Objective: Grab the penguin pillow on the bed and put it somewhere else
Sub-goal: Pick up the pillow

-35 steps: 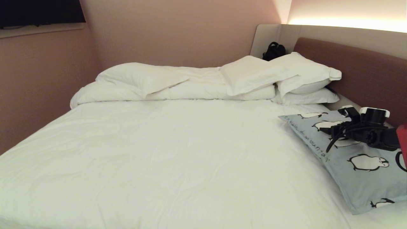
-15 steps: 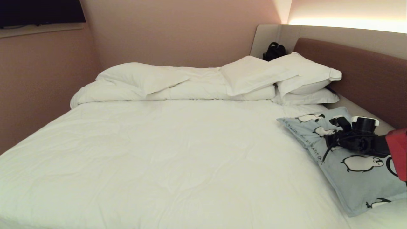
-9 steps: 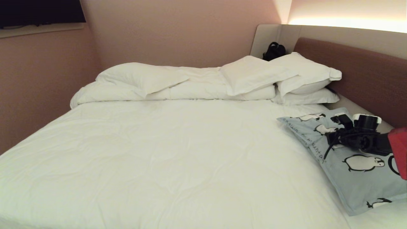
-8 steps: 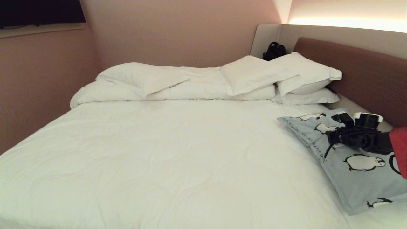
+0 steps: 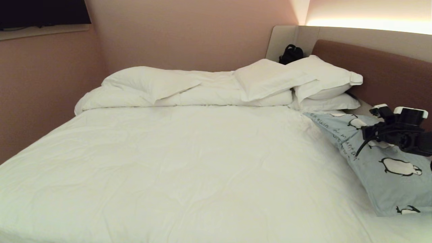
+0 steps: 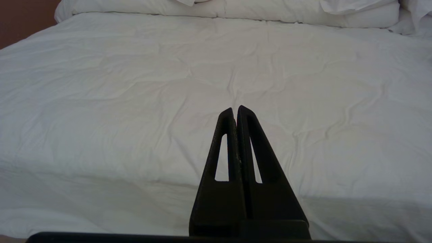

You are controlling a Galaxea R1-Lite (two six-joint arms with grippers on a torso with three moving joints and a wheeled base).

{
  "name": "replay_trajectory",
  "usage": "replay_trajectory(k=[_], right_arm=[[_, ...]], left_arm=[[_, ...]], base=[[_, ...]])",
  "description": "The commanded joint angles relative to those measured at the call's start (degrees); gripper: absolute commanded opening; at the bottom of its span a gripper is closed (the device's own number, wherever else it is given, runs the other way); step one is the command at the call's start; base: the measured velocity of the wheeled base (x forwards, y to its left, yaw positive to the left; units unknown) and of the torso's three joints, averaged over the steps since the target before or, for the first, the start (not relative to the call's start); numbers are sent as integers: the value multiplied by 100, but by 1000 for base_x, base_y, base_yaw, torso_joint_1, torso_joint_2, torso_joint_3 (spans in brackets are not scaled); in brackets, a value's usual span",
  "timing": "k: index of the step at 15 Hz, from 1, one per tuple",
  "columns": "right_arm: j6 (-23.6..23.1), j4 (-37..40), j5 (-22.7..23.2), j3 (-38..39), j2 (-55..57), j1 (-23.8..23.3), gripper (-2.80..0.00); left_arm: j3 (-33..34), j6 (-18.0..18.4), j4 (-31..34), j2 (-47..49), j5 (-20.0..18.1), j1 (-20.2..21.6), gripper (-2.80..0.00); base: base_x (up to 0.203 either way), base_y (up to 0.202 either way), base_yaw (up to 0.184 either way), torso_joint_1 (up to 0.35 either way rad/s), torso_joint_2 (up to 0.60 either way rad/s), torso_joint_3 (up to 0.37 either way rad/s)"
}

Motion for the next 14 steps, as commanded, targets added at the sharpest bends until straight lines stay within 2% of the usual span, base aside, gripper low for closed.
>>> replay_trajectory(k=[1, 14], right_arm=[[-11, -26, 14, -2, -168, -84, -280], [-40, -211, -104, -11, -164, -216, -280]], left_arm=[[0, 0, -5, -2, 3, 1, -280], [0, -2, -4, -2, 3, 9, -280]], base=[[0, 0, 0, 0, 0, 0], [0, 0, 0, 0, 0, 0]])
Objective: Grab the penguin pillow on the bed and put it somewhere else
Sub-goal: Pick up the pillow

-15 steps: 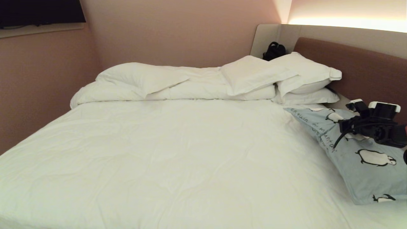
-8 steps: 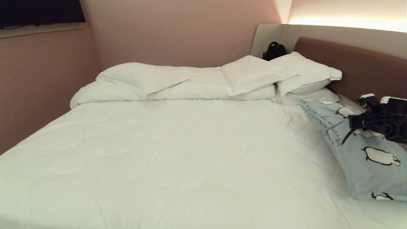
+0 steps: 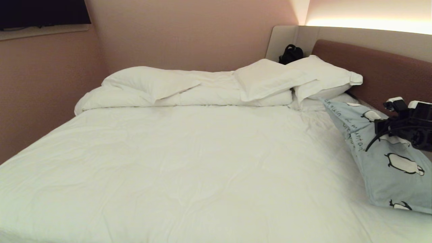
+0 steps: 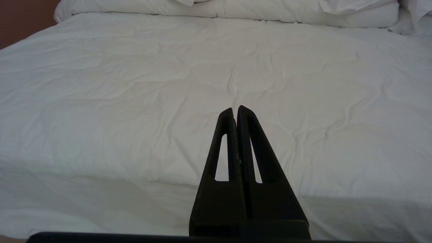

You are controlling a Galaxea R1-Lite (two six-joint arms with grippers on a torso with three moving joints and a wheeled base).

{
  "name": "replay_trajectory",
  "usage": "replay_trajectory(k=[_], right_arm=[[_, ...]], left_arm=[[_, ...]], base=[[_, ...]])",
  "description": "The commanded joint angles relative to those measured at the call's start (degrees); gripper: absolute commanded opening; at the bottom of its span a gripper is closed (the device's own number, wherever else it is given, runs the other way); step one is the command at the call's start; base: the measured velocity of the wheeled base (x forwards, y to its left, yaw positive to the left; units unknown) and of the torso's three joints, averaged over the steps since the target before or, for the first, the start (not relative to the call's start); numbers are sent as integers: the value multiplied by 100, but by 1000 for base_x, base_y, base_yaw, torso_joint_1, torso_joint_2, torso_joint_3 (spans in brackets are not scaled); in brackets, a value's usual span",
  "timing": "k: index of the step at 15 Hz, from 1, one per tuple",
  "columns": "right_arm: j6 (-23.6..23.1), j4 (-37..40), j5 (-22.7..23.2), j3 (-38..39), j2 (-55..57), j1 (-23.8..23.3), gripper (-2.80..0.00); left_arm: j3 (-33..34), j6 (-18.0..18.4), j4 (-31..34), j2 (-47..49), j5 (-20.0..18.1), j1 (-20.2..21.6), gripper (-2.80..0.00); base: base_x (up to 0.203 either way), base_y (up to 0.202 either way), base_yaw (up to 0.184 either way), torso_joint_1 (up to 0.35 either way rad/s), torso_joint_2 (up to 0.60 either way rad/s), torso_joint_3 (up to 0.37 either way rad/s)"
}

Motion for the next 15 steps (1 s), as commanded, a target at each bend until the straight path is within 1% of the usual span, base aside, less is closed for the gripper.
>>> replay_trajectory(k=[1, 5, 8, 9, 10, 15], right_arm=[[-57, 7, -23, -1, 98, -2, -280], [-516, -18, -314, -1, 277, -2, -280], [-980, -18, -507, 8, 379, -9, -280], [-1026, -23, -545, 8, 403, -2, -280], [-1170, -79, -645, 8, 476, 1, -280], [-1186, -231, -653, 16, 476, 7, -280]], left_arm=[[0, -10, -8, -2, 3, 1, -280], [0, -9, 0, -2, 3, 1, -280], [0, -10, -6, -2, 3, 1, -280], [0, -2, 1, -2, 3, 1, -280], [0, -1, -8, -2, 3, 1, -280], [0, -10, -8, -2, 3, 1, -280]], base=[[0, 0, 0, 0, 0, 0], [0, 0, 0, 0, 0, 0], [0, 0, 0, 0, 0, 0], [0, 0, 0, 0, 0, 0], [0, 0, 0, 0, 0, 0], [0, 0, 0, 0, 0, 0]])
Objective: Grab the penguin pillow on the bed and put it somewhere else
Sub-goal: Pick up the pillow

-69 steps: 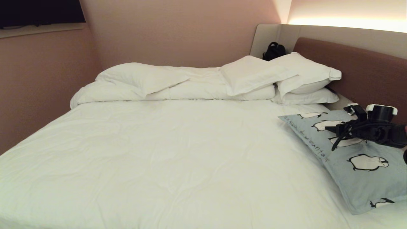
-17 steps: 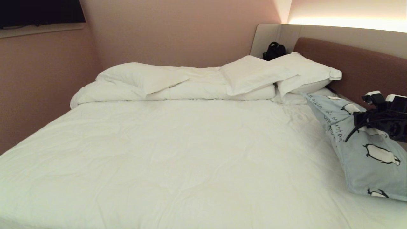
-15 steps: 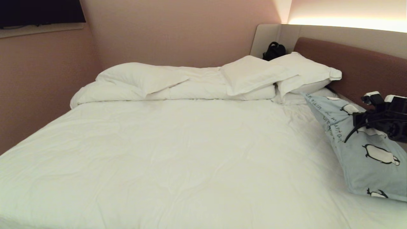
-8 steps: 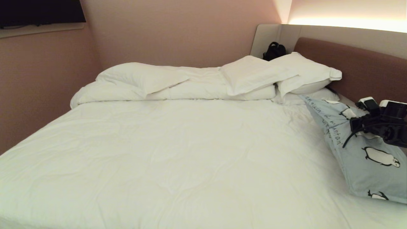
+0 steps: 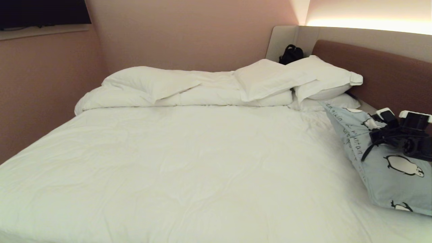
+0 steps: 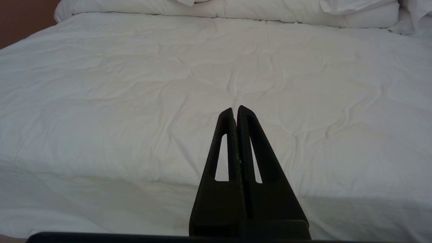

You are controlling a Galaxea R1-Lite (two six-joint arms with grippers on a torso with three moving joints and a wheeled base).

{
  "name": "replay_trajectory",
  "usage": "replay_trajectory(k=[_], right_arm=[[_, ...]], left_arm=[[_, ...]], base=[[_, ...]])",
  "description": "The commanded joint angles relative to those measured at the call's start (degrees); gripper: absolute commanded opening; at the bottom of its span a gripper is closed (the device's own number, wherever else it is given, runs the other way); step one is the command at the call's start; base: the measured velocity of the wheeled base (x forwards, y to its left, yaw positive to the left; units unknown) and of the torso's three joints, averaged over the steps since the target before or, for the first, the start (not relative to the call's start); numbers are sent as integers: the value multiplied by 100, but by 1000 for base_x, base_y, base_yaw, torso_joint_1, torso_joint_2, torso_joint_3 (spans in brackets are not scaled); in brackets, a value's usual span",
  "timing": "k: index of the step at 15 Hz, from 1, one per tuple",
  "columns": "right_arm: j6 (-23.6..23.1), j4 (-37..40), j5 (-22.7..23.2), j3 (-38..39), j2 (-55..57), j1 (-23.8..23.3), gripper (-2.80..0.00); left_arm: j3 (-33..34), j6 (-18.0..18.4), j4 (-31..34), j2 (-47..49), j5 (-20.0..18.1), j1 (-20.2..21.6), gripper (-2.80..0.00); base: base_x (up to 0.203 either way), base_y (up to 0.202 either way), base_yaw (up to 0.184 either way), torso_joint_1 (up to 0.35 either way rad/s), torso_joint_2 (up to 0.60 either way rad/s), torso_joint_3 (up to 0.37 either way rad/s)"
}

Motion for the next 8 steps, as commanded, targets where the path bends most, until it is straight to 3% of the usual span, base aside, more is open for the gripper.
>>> replay_trajectory(k=[1, 8], right_arm=[[-30, -63, 12, 3, 45, -1, 0], [39, -87, 94, 380, -419, -1, 0]], left_arm=[[0, 3, -8, -2, 3, 1, -280], [0, -4, -8, -2, 3, 1, -280]], base=[[0, 0, 0, 0, 0, 0], [0, 0, 0, 0, 0, 0]])
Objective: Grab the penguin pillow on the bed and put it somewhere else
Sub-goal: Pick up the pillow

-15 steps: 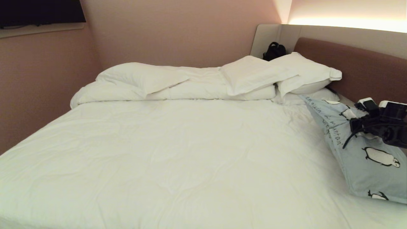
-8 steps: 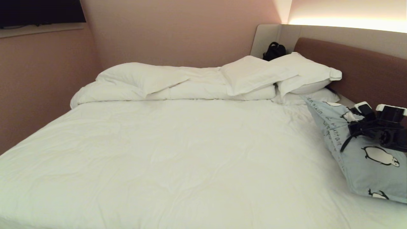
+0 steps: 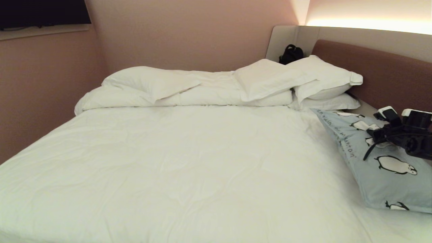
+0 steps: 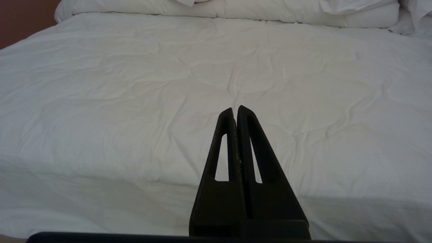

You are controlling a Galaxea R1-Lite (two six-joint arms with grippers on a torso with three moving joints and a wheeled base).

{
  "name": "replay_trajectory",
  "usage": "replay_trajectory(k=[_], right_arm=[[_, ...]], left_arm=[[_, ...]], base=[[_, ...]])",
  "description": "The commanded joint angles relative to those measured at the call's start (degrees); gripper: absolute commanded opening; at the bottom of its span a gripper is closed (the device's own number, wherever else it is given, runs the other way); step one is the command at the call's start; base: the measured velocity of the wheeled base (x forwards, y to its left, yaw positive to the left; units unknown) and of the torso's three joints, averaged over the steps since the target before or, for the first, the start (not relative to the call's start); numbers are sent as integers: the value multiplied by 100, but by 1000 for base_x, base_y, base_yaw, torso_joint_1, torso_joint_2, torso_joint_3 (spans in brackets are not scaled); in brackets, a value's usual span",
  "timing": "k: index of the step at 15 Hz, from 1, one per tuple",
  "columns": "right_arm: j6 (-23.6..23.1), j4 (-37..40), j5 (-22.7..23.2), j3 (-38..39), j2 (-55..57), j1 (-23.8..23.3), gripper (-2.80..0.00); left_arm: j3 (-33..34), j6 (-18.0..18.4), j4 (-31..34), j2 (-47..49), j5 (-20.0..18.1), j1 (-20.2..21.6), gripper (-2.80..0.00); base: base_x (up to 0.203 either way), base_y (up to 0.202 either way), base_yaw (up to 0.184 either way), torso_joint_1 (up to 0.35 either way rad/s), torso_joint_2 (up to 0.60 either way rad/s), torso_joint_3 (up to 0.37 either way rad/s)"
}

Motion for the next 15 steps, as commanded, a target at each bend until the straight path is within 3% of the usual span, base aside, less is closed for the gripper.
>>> replay_trajectory(k=[1, 4, 7, 8, 13, 14, 15], right_arm=[[10, -31, 56, 174, -314, 2, 0], [670, -30, 566, 607, -1031, 0, 0], [2146, -24, 1595, 854, -1613, -29, 0], [2336, -15, 1784, 870, -1665, -61, 0], [2479, -20, 1888, 878, -1702, -80, 0], [2568, -15, 2013, 878, -1716, -80, -280], [2719, -13, 2135, 878, -1748, -80, -280]], left_arm=[[0, 3, -8, -2, 2, 1, -280], [0, -6, -8, -2, 2, 1, -280], [0, -6, -3, -2, 2, 1, -280], [0, 0, -8, -2, 2, 1, -280], [0, -6, -8, -2, 2, 1, -280], [0, -6, -8, -2, 2, 1, -280], [0, -6, -8, -2, 2, 1, -280]], base=[[0, 0, 0, 0, 0, 0], [0, 0, 0, 0, 0, 0], [0, 0, 0, 0, 0, 0], [0, 0, 0, 0, 0, 0], [0, 0, 0, 0, 0, 0], [0, 0, 0, 0, 0, 0], [0, 0, 0, 0, 0, 0]])
